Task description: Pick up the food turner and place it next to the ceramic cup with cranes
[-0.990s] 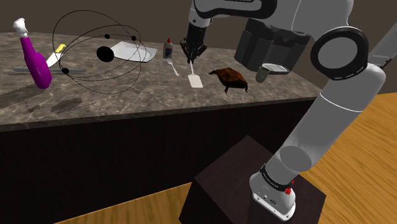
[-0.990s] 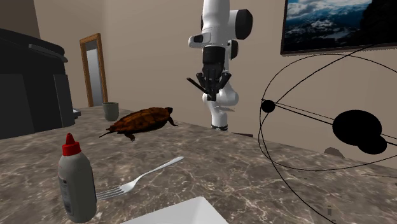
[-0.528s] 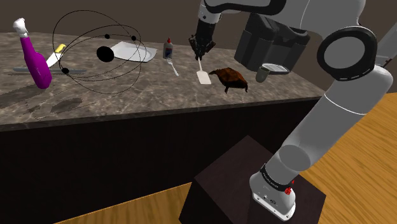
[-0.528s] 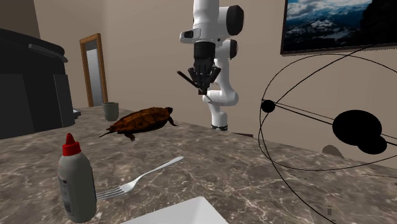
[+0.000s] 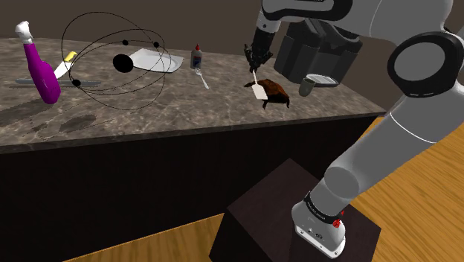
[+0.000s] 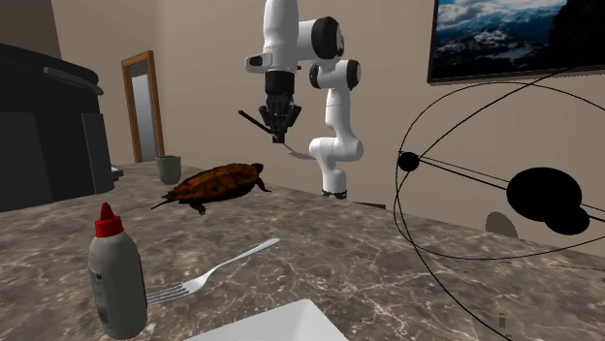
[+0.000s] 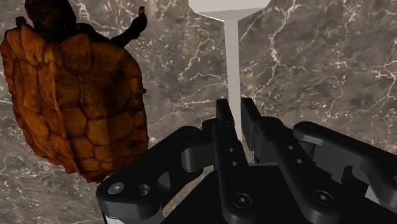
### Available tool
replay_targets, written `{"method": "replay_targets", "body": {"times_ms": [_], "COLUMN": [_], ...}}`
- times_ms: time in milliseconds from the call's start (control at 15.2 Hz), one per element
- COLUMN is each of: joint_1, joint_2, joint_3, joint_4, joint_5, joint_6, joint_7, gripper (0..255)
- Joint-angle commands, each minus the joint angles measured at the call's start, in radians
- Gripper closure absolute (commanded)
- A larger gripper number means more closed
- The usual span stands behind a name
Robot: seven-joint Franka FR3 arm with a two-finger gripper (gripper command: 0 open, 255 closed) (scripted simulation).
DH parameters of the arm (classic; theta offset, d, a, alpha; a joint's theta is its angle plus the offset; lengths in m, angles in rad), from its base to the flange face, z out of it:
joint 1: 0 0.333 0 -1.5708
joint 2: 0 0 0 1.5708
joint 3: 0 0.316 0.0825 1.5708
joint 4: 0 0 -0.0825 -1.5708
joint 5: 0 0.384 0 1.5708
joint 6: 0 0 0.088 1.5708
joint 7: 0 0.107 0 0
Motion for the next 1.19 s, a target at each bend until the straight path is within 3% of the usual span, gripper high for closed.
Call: {"method": "replay_targets", "body": {"times_ms": [0, 594, 1122], "joint_1": [-0.023, -0.115, -0.196], "joint_2": [-0.010, -0.046, -0.007], "joint_3": [-0.029, -0.155, -0.270], "joint_4": [-0.007, -0.044, 0.002], "joint_5": [0.000, -0.005, -0.001], "joint_6": [-0.002, 0.001, -0.005], "joint_7": [-0.054, -0.269, -0.467], "gripper": [255, 255, 255]}}
